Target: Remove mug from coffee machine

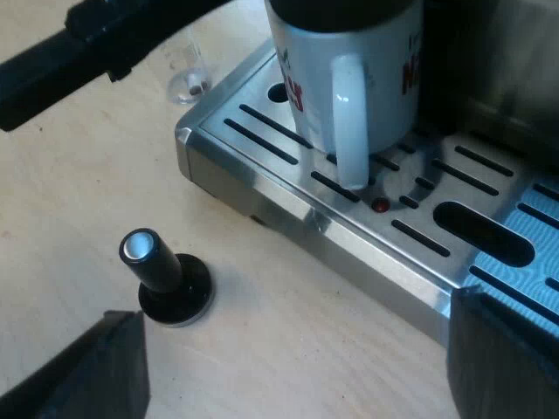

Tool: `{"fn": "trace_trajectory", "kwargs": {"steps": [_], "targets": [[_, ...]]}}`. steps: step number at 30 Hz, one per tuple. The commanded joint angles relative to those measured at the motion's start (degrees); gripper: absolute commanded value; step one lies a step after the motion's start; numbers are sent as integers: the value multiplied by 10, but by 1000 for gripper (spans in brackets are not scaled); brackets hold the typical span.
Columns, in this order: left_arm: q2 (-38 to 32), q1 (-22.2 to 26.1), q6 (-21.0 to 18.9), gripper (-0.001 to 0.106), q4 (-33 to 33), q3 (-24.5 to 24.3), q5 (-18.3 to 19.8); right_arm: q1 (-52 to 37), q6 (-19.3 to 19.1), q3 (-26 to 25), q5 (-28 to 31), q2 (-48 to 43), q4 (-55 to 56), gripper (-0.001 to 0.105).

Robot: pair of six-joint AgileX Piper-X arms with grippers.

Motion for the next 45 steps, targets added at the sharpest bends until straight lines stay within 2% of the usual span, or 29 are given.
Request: {"fn": "trace_trajectory", "kwargs": {"steps": [1,19,33,45], "targets": [[0,-2,-1,83,-2,-3,2,2,0,-7,5,14,-12,71],[0,-2,-1,83,-2,-3,2,2,0,-1,47,84,-82,71],[0,-2,-1,83,-2,-3,2,2,24,63,61,137,-266,71],[0,-2,-1,83,-2,-3,2,2,37,66,75,221,-375,71]]}}
